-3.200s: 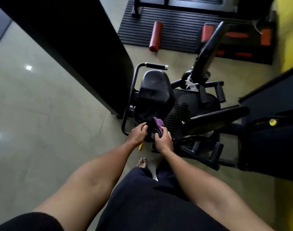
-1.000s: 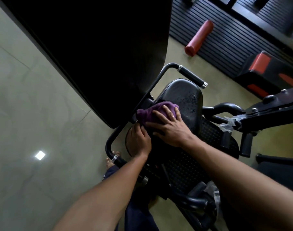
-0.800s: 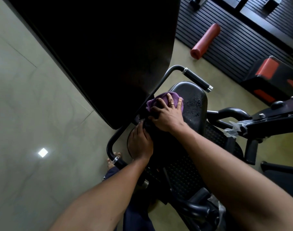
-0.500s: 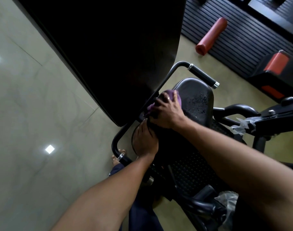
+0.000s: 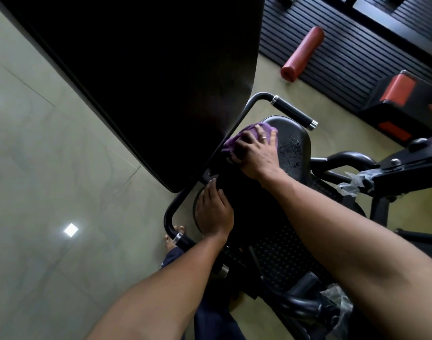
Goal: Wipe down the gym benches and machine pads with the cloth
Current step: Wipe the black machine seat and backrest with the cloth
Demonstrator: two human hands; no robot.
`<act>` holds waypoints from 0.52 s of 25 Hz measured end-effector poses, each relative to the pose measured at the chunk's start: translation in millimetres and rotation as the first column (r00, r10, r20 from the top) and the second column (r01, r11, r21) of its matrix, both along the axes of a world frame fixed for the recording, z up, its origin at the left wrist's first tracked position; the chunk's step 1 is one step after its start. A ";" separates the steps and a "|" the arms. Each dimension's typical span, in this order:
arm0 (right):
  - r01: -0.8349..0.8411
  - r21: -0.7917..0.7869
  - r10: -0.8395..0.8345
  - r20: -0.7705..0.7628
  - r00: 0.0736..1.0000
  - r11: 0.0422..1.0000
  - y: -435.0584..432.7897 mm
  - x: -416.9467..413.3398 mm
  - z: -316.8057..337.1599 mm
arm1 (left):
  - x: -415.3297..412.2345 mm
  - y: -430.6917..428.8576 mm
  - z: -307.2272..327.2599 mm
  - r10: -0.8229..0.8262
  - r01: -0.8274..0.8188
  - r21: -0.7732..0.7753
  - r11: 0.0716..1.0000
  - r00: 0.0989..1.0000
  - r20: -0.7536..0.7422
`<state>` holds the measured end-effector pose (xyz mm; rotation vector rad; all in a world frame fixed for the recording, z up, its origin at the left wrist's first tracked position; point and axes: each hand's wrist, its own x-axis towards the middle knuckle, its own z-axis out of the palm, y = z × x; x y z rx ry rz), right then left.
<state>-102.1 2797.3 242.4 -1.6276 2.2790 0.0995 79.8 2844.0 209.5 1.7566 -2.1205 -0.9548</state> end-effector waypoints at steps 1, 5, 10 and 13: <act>0.088 0.021 -0.088 0.016 0.996 0.996 -3.1 2.2 1.6 | -0.7 0.7 -0.3 -0.016 0.016 0.007 1.000 1.000 0.012; 0.097 -0.145 -0.096 0.016 0.995 0.985 51.3 35.6 -2.7 | 4.7 -4.3 2.5 -0.107 0.106 0.042 0.993 0.994 0.031; 0.047 -0.115 -0.053 -0.048 0.997 0.992 100.9 -0.6 -5.4 | -12.3 -26.5 8.2 -0.231 0.229 0.046 0.972 0.972 0.034; 0.342 0.021 -0.340 -0.043 0.939 0.940 49.9 -24.8 -3.2 | -39.3 -36.6 8.1 -0.223 0.223 0.056 0.973 0.975 -0.007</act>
